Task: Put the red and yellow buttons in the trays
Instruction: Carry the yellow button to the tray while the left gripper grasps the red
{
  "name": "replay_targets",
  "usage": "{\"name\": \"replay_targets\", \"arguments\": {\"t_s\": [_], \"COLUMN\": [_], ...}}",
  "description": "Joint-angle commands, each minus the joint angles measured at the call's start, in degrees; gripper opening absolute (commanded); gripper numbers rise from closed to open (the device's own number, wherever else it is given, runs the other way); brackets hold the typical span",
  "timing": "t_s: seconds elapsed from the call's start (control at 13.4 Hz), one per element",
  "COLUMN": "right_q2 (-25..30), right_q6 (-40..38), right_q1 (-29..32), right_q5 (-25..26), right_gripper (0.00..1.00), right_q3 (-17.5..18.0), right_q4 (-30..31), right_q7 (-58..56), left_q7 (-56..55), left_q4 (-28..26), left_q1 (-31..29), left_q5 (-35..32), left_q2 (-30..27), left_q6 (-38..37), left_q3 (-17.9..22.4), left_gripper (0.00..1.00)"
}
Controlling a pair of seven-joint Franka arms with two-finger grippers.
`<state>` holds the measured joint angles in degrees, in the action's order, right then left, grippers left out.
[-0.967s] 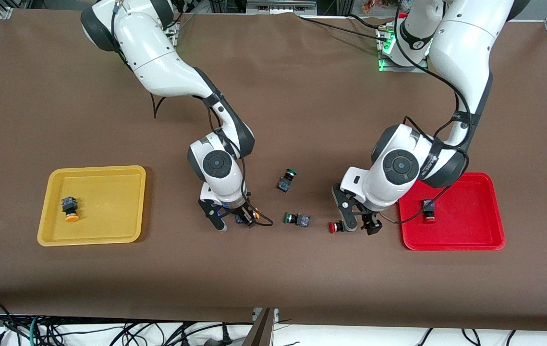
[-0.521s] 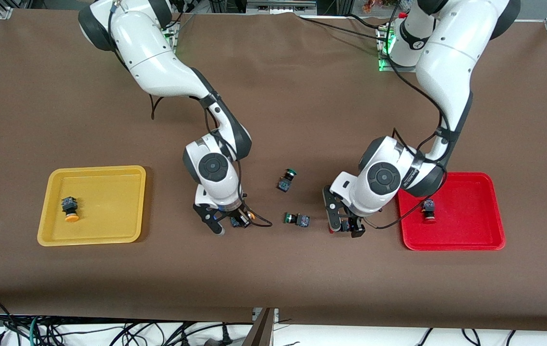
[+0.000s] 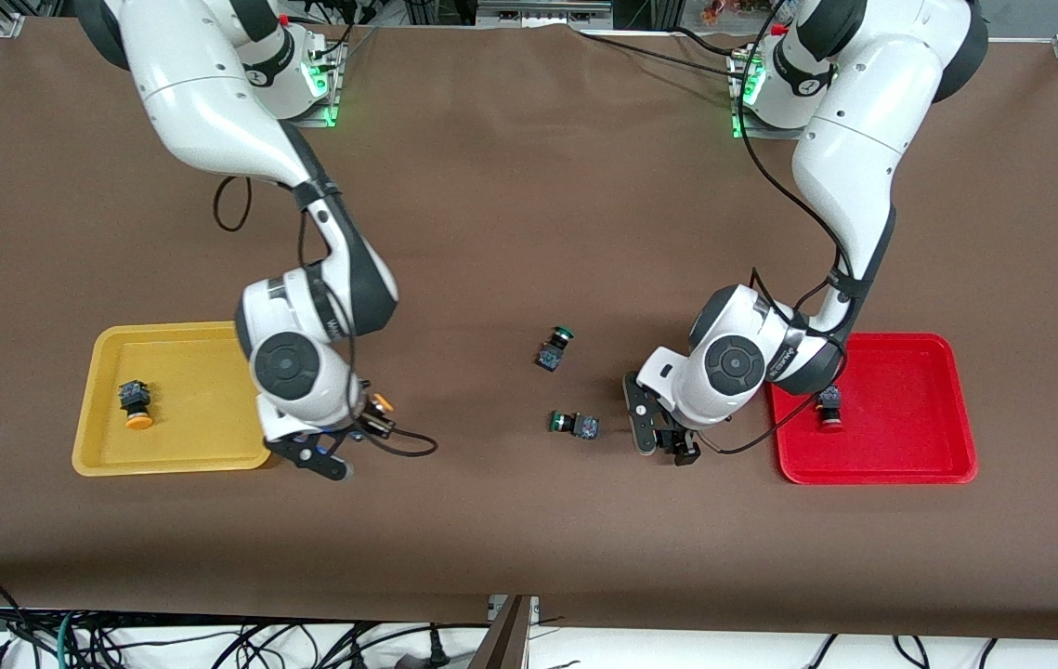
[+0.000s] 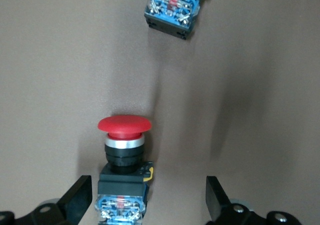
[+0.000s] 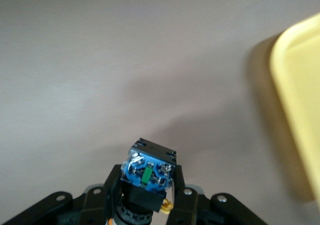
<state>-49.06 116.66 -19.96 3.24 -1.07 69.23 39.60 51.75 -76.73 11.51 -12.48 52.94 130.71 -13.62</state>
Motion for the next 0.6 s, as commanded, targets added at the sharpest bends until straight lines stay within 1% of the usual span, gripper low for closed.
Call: {"name": "replay_targets", "arguments": {"t_s": [0.0, 0.07, 0.15, 0.22, 0.3, 0.37, 0.52], "right_q2": [4.76, 5.46, 6.42, 7.22, 7.49, 7.49, 7.49], "right_q6": [-0.21, -0.21, -0.21, -0.12, -0.03, -0.03, -0.03], "right_q1": [4.64, 6.58, 8.68, 10.45, 12.12, 13.79, 16.43], "right_q5": [-0.16, -0.16, -0.16, -0.16, -0.16, -0.16, -0.16], "right_gripper": [0.0, 0.0, 0.0, 0.0, 0.0, 0.0, 0.0], "right_q3": [0.54, 0.54, 0.63, 0.55, 0.63, 0.63, 0.63], "right_q4": [7.04, 8.27, 9.85, 11.35, 12.06, 12.33, 12.59], "right_q7": [-12.39, -17.14, -22.23, -26.81, -30.51, -33.94, -40.36], "left_q7": [0.29, 0.2, 0.2, 0.2, 0.29, 0.29, 0.37], "left_q4": [2.82, 2.82, 2.73, 2.82, 2.82, 2.82, 2.82], "left_q1": [0.7, 0.7, 0.7, 0.7, 0.7, 0.7, 0.61], "left_q5": [-1.32, -1.32, -1.41, -1.41, -1.41, -1.41, -1.41], "left_q2": [1.99, 1.99, 1.99, 1.99, 1.99, 1.99, 1.9], "left_q6": [0.34, 0.34, 0.34, 0.34, 0.34, 0.34, 0.34], "left_q3": [0.35, 0.35, 0.44, 0.44, 0.44, 0.44, 0.44], "left_gripper": [1.0, 0.95, 0.86, 0.73, 0.57, 0.45, 0.34]}}
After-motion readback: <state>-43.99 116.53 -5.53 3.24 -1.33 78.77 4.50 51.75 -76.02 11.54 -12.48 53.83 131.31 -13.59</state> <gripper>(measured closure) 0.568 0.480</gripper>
